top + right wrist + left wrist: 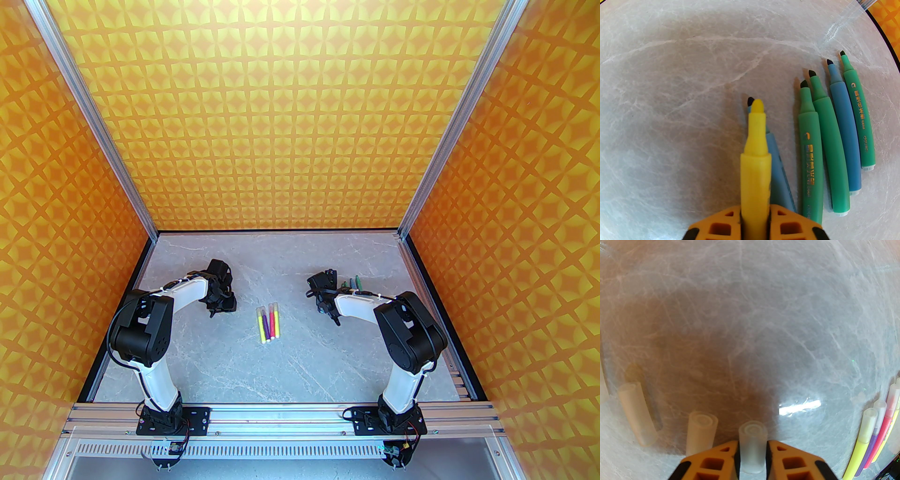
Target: Open the pen caps
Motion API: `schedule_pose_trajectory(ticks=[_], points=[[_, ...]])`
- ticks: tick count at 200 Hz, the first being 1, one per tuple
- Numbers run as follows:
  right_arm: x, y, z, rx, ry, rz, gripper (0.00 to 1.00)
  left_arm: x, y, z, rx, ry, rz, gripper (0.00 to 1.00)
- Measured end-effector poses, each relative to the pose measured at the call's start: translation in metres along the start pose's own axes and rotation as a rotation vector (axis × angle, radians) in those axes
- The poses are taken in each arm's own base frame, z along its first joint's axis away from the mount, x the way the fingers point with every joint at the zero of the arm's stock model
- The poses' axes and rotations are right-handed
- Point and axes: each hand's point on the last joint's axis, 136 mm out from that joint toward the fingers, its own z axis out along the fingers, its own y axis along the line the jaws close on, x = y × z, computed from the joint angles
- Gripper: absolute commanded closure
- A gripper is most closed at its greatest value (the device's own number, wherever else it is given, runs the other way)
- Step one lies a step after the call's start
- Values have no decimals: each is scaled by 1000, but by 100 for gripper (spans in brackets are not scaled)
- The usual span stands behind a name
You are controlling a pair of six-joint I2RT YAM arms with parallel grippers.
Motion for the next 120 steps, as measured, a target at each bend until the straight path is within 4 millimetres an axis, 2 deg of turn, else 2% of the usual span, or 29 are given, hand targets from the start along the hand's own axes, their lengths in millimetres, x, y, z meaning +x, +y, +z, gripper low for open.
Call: schedule_pose_trajectory(ticks=[68, 96, 120], points=[[0, 0, -1, 1, 4, -3, 80, -1, -1, -3, 3, -9, 5, 68], [2, -1, -1, 3, 13, -7, 77, -7, -5, -19, 14, -54, 12, 67], [1, -1, -3, -4, 14, -10, 74, -14, -9, -36, 28, -106, 20, 62]])
